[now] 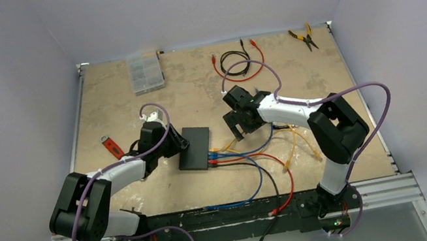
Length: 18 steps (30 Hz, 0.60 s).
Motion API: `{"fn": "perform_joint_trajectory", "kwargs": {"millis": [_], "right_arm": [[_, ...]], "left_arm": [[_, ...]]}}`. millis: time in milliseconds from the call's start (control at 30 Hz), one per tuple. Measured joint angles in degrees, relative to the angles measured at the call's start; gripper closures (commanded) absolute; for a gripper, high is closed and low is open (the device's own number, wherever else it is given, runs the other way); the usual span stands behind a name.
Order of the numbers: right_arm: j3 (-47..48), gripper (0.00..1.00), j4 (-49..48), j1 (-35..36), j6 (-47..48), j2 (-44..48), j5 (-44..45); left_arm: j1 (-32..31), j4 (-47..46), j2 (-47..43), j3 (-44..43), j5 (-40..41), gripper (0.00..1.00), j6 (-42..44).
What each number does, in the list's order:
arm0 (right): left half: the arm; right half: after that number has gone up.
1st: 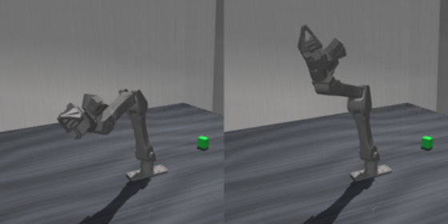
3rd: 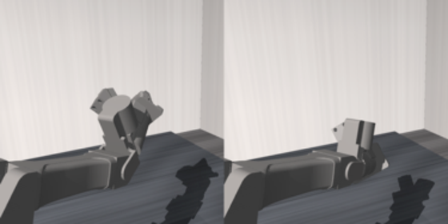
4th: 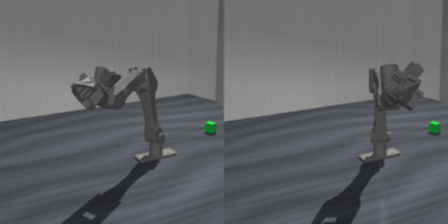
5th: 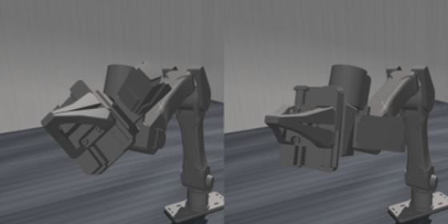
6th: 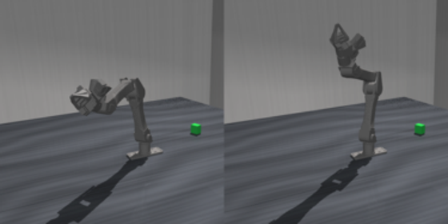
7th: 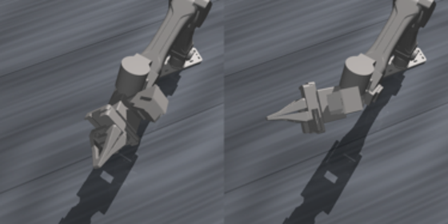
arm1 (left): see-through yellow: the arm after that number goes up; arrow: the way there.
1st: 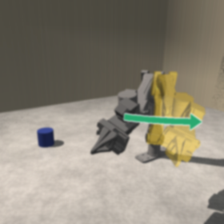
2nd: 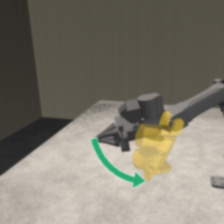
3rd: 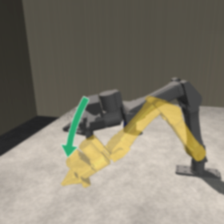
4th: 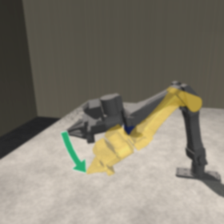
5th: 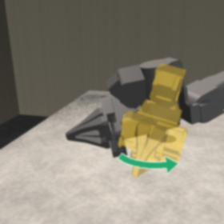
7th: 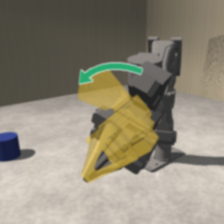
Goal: Pull the plug from the switch port
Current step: Move the connector to the center of the board.
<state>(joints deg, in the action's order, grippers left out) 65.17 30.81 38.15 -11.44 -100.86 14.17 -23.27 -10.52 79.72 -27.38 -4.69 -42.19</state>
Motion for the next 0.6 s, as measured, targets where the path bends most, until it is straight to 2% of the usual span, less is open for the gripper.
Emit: {"fn": "perform_joint_trajectory", "kwargs": {"millis": [600], "right_arm": [[9.49, 0.04, -6.67, 0.02, 6.03, -9.62, -8.37]], "left_arm": [[0.00, -0.83, 0.92, -0.02, -0.52, 0.63, 0.00]]}}
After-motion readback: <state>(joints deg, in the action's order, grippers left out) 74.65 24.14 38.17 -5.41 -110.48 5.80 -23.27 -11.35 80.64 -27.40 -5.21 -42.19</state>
